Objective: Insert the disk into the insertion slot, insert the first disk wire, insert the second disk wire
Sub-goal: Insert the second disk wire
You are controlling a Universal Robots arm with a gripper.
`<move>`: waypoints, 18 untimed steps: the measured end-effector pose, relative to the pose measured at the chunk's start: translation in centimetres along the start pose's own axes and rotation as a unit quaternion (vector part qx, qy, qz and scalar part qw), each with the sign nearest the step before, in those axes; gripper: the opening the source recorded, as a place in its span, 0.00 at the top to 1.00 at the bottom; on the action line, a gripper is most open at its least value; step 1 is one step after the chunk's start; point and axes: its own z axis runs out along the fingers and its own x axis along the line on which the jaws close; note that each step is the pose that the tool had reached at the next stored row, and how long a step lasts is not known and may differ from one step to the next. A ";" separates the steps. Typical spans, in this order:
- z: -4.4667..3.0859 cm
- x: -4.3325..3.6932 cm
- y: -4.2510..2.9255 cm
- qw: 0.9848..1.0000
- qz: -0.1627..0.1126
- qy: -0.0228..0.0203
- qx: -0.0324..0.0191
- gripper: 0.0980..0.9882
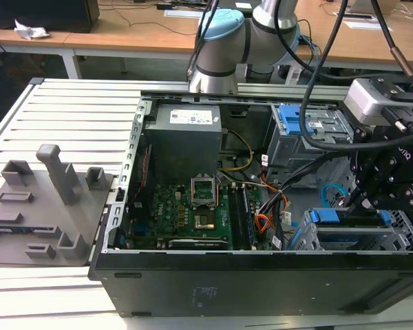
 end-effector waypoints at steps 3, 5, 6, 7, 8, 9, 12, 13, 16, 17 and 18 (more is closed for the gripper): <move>0.11 -0.04 -0.25 1.000 0.000 -0.002 0.000 0.93; 0.17 -0.10 -0.28 1.000 0.000 -0.004 0.000 0.93; 0.22 -0.18 -0.32 1.000 0.000 -0.006 0.000 0.93; 0.27 -0.25 -0.38 1.000 0.000 -0.006 0.000 0.93; 0.32 -0.29 -0.44 1.000 0.000 -0.007 -0.001 0.93; 0.37 -0.29 -0.47 1.000 0.000 -0.006 -0.001 0.93; 0.53 -0.29 -0.51 1.000 0.000 -0.007 -0.001 0.93; 0.58 -0.30 -0.52 1.000 0.000 -0.007 -0.001 0.93; 0.71 -0.30 -0.56 1.000 0.000 -0.006 -0.001 0.93; 0.77 -0.30 -0.59 1.000 0.000 -0.006 -0.001 0.93; 0.81 -0.30 -0.60 1.000 0.000 -0.006 -0.001 0.93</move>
